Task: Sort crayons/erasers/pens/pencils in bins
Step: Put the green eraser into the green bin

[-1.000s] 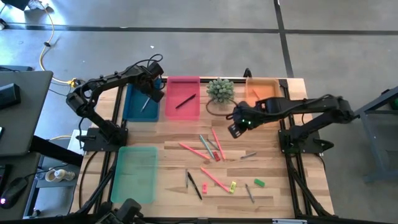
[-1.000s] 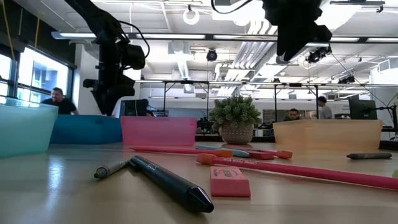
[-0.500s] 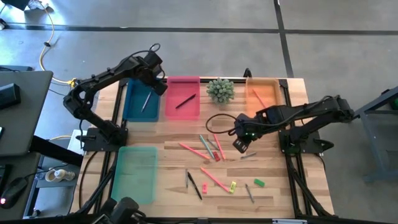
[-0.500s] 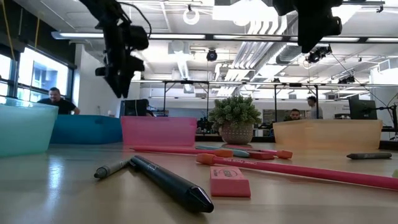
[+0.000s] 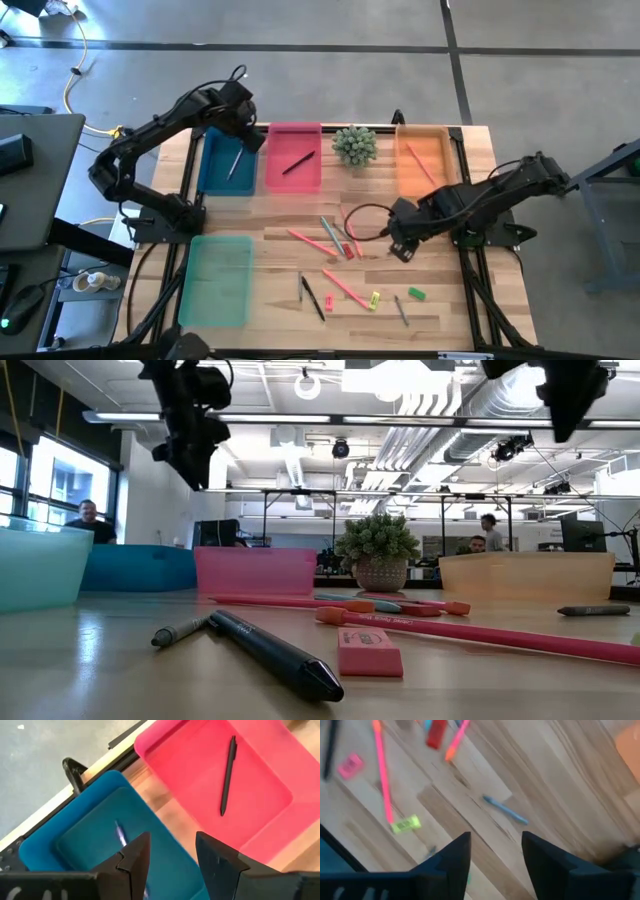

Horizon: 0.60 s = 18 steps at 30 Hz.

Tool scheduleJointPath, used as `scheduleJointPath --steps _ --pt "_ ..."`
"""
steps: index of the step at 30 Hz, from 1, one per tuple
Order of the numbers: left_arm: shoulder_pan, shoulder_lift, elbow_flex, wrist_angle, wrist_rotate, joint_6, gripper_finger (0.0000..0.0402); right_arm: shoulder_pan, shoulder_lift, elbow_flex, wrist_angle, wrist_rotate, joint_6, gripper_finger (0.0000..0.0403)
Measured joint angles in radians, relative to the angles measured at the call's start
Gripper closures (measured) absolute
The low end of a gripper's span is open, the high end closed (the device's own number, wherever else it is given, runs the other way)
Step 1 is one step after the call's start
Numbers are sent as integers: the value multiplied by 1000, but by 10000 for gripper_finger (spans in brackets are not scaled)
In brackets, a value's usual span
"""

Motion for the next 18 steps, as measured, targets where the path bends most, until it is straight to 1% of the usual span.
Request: scheduleJointPath --steps 3,7,9,13,18 --pt "-13 -18 0 -5 0 -2 257 41 0 0 -6 0 -1 221" --pt "-51 -22 0 -5 0 -40 257 95 4 -11 7 0 0 220" --pt "-72 -22 0 -6 0 -51 257 130 6 -54 35 -19 12 220" --pt "-124 -22 0 -6 0 -76 257 193 6 -147 153 -85 57 220" --pt "-178 -22 0 -6 0 -131 257 259 6 -226 260 -100 166 220"
